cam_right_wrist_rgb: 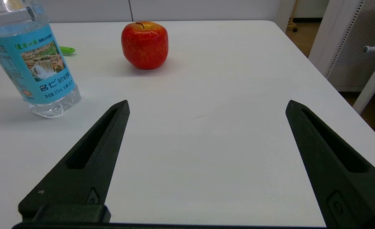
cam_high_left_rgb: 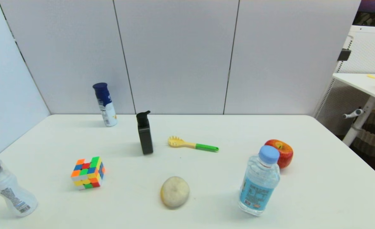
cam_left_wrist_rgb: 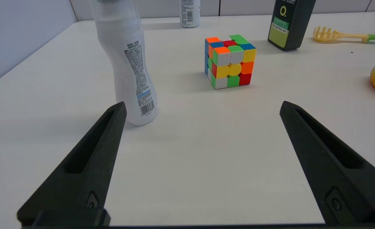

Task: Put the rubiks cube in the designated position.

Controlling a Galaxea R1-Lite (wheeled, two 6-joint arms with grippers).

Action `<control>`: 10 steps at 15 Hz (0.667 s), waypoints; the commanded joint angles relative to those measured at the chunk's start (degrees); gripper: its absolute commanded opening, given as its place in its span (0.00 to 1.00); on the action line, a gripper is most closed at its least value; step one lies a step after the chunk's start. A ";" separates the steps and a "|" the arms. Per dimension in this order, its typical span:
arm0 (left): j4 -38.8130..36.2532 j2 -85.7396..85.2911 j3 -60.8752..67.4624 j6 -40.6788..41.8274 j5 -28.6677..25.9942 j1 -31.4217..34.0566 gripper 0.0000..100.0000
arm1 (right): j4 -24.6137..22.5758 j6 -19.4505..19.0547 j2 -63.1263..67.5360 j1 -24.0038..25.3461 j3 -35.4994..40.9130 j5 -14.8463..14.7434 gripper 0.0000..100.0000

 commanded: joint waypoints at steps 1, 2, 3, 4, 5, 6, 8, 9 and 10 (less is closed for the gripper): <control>0.18 0.09 0.00 0.27 0.00 0.00 1.00 | -0.02 -0.01 0.05 0.02 0.00 0.00 1.00; 0.18 0.09 0.00 0.27 -0.09 0.00 1.00 | -0.02 -0.01 0.05 0.02 0.00 0.00 1.00; 0.26 0.44 0.00 0.19 0.09 0.00 1.00 | -0.02 -0.01 0.05 0.02 0.00 -0.08 1.00; 0.35 3.78 -0.79 0.19 0.09 0.00 1.00 | -0.02 -0.01 0.05 0.02 0.00 0.00 1.00; 0.26 8.53 -2.90 0.19 -0.09 -0.09 1.00 | -0.02 -0.01 0.05 0.02 0.00 0.00 1.00; 0.26 13.54 -6.15 0.45 -0.09 -0.18 1.00 | -0.02 -0.01 0.05 0.02 0.00 0.00 1.00; 0.44 23.91 -16.08 0.45 -1.41 -0.44 1.00 | -0.02 -0.01 0.05 0.02 -0.09 -0.08 1.00; 0.70 27.69 -21.01 0.54 -2.37 -0.44 1.00 | -0.02 -0.01 0.05 0.02 0.00 0.00 1.00; 0.79 31.73 -25.40 0.54 -3.34 -0.44 1.00 | -0.02 -0.01 0.05 0.02 0.00 0.00 1.00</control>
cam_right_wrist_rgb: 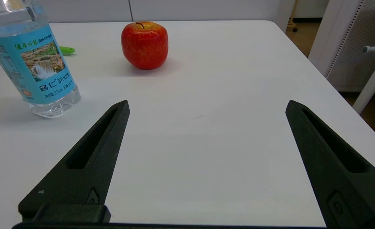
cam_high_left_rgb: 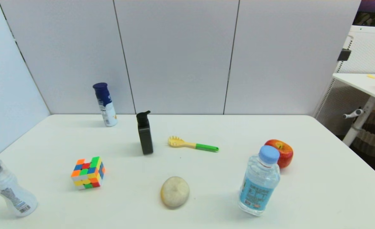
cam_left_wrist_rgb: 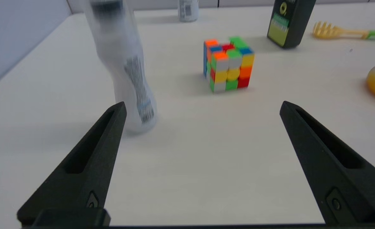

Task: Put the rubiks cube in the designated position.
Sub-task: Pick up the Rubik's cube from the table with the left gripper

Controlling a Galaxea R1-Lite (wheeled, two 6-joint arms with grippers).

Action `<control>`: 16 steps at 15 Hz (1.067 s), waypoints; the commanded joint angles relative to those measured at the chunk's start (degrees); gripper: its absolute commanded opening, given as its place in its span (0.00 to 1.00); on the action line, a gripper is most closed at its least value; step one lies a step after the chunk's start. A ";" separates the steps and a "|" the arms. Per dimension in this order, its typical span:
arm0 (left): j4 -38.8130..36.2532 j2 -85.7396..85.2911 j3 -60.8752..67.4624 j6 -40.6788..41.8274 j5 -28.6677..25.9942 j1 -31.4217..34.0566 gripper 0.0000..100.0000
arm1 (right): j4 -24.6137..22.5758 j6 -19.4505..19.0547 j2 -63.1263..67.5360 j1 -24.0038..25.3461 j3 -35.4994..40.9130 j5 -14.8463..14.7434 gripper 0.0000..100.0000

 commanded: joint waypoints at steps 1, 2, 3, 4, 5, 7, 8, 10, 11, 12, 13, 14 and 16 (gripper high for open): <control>0.40 24.64 -23.06 -0.02 -3.63 -0.23 1.00 | -0.04 -0.01 0.07 0.02 0.00 0.03 1.00; 0.40 27.80 -28.07 0.25 -3.63 -0.14 1.00 | -0.04 -0.01 0.07 0.02 0.00 0.03 1.00; 0.31 32.02 -31.85 0.51 -3.54 -0.23 1.00 | -0.04 -0.01 0.07 0.02 0.00 0.03 1.00; 0.13 35.89 -35.10 0.69 -3.63 -0.14 1.00 | -0.04 -0.01 0.07 0.02 0.00 0.03 1.00; 0.22 40.81 -39.94 1.39 -3.72 -0.14 1.00 | -0.04 -0.01 0.07 0.02 0.00 -0.06 1.00; 0.49 48.37 -48.37 3.68 -4.07 -0.23 1.00 | -0.04 -0.01 0.07 0.02 0.00 0.03 1.00; 0.49 51.71 -51.98 4.64 -5.48 -0.23 1.00 | -0.04 -0.01 0.07 0.02 0.00 0.03 1.00; 0.49 57.51 -56.81 5.96 -9.79 -0.23 1.00 | -0.04 -0.01 0.07 0.02 0.00 0.03 1.00; 0.49 60.58 -58.48 8.60 -13.39 0.21 1.00 | -0.04 -0.01 0.07 0.02 0.00 0.03 1.00; 0.57 62.34 -59.18 11.15 -18.05 1.53 1.00 | -0.04 -0.01 0.07 0.02 0.00 0.03 1.00; 1.19 63.75 -59.10 13.96 -23.85 2.93 1.00 | -0.04 -0.01 0.07 0.02 0.00 0.03 1.00; 3.04 64.98 -59.18 17.74 -30.18 4.51 1.00 | -0.04 -0.01 0.07 0.02 0.00 0.03 1.00; 9.45 67.62 -59.27 26.97 -38.44 6.18 1.00 | -0.04 -0.01 0.07 0.02 0.00 -0.06 1.00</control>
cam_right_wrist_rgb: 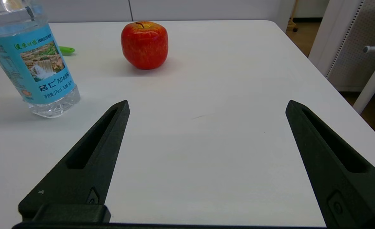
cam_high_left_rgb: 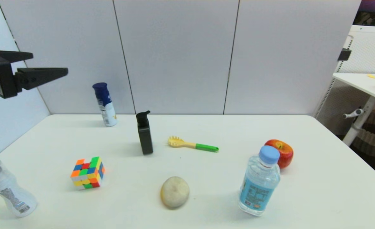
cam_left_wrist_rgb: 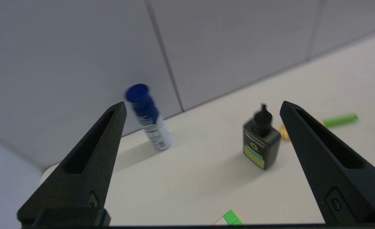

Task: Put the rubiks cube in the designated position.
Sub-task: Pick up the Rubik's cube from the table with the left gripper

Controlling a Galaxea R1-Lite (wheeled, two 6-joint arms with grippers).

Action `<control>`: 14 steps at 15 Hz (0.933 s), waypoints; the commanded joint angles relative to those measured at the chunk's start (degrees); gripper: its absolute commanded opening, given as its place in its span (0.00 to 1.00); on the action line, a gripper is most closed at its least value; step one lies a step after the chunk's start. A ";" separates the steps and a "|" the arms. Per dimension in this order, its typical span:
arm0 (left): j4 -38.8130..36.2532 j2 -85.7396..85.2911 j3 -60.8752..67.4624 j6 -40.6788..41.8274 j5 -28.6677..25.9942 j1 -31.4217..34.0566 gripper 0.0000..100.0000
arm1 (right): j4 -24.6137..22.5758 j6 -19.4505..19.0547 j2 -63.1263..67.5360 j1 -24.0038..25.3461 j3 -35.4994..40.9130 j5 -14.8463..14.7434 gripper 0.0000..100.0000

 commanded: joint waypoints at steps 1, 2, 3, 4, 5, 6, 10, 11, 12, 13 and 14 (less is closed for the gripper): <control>12.92 9.25 -1.75 19.70 -18.53 4.03 1.00 | -0.02 -0.01 0.05 0.02 0.00 0.00 1.00; 18.81 10.48 -2.63 24.89 -18.97 3.94 1.00 | -0.02 -0.01 0.05 0.02 0.00 0.00 1.00; 24.61 11.54 -3.42 29.81 -18.97 4.03 1.00 | -0.02 -0.01 0.05 0.02 0.00 0.00 1.00; 30.41 12.68 -3.78 34.82 -18.88 4.12 1.00 | -0.02 -0.01 0.05 0.02 0.00 0.00 1.00; 34.72 13.91 -3.86 39.30 -18.53 4.73 1.00 | -0.02 -0.01 0.05 0.02 0.00 -0.08 1.00; 37.79 15.32 -3.86 43.08 -17.65 5.26 1.00 | -0.02 -0.01 0.05 0.02 0.00 -0.08 1.00; 43.33 19.45 -4.04 52.75 -10.54 5.35 1.00 | -0.02 -0.01 0.05 0.02 0.00 0.00 1.00; 43.59 20.50 -4.04 54.59 -9.66 5.35 1.00 | -0.02 -0.01 0.05 0.02 0.00 0.00 1.00; 43.59 21.56 -4.04 56.35 -8.87 5.35 1.00 | -0.02 -0.01 0.05 0.02 0.00 0.00 1.00; 43.59 22.88 -4.13 57.49 -8.07 5.35 1.00 | -0.02 -0.01 0.05 0.02 0.00 0.00 1.00; 43.59 23.76 -4.04 57.84 -7.63 5.26 1.00 | -0.02 -0.01 0.05 0.02 0.00 0.00 1.00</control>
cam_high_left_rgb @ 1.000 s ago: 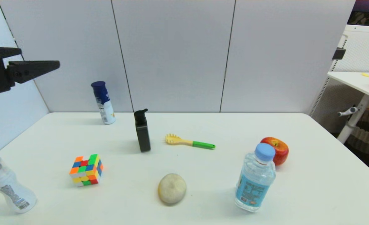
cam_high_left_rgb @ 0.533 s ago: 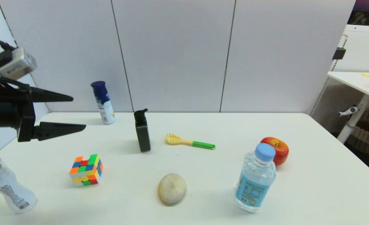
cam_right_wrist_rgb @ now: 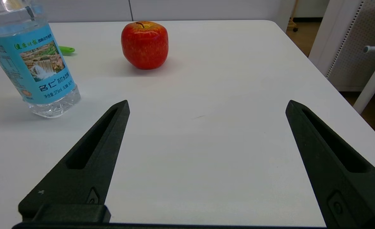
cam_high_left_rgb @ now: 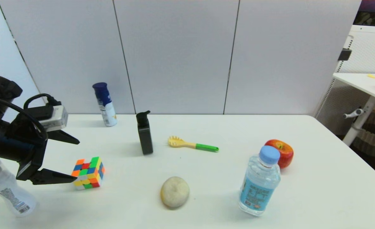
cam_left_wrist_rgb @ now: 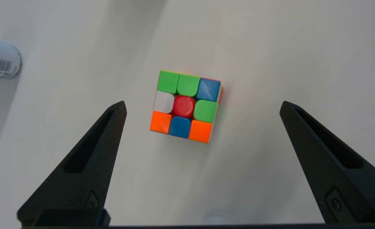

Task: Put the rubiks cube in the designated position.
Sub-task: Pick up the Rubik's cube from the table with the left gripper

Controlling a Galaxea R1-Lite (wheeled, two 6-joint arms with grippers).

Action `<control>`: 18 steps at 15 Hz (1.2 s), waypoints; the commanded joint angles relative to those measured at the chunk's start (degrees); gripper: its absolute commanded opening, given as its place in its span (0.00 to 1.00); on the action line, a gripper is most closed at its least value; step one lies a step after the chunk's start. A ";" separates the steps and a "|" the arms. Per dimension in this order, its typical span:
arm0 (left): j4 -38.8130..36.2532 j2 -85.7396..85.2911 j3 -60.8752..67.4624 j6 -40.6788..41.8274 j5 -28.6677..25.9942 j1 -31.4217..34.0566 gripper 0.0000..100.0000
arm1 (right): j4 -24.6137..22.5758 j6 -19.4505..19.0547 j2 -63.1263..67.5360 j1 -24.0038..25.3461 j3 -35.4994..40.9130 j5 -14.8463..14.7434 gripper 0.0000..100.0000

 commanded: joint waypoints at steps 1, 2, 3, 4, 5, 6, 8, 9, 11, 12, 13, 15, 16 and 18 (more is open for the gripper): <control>0.25 4.81 -0.05 3.04 1.35 -0.20 1.00 | -0.02 0.02 0.07 0.02 0.00 -0.02 1.00; 0.25 5.51 0.03 4.18 1.53 -0.20 1.00 | -0.02 0.02 0.07 0.02 0.00 -0.02 1.00; 0.25 6.13 -0.05 5.24 2.58 -0.12 1.00 | -0.02 0.02 0.07 0.02 0.00 -0.02 1.00; 0.25 6.65 0.03 5.50 3.46 -0.20 1.00 | -0.02 0.02 0.07 0.02 0.00 -0.02 1.00; 0.25 7.00 0.03 5.50 3.73 -0.38 1.00 | -0.02 0.02 0.07 0.02 0.00 -0.02 1.00; 0.25 7.88 0.03 5.50 3.81 -0.91 1.00 | -0.02 0.02 0.07 0.02 0.00 -0.11 1.00; 0.25 9.11 0.03 5.50 4.87 -1.79 1.00 | -0.02 0.02 0.07 0.02 0.00 -0.02 1.00; -0.01 9.73 0.03 5.50 5.22 -2.31 1.00 | -0.02 0.02 0.07 0.02 0.00 -0.02 1.00; -0.10 11.49 -0.49 5.50 5.31 -3.46 1.00 | -0.02 0.02 0.07 0.02 0.00 -0.02 1.00; -0.10 12.10 -0.49 5.50 5.31 -3.72 1.00 | -0.02 0.02 0.07 0.02 0.00 -0.02 1.00; -0.19 12.72 -0.49 5.50 5.31 -3.90 1.00 | -0.02 0.02 0.07 0.02 0.00 -0.02 1.00; -0.27 13.60 -1.37 5.50 5.40 -4.34 1.00 | -0.02 0.02 0.07 0.02 0.00 -0.02 1.00; -0.27 13.95 -1.99 5.50 5.57 -4.34 1.00 | -0.02 0.02 0.07 0.02 0.00 -0.02 1.00; -0.19 14.30 -2.08 5.41 7.33 -4.16 1.00 | -0.02 0.02 0.07 0.02 0.00 -0.02 1.00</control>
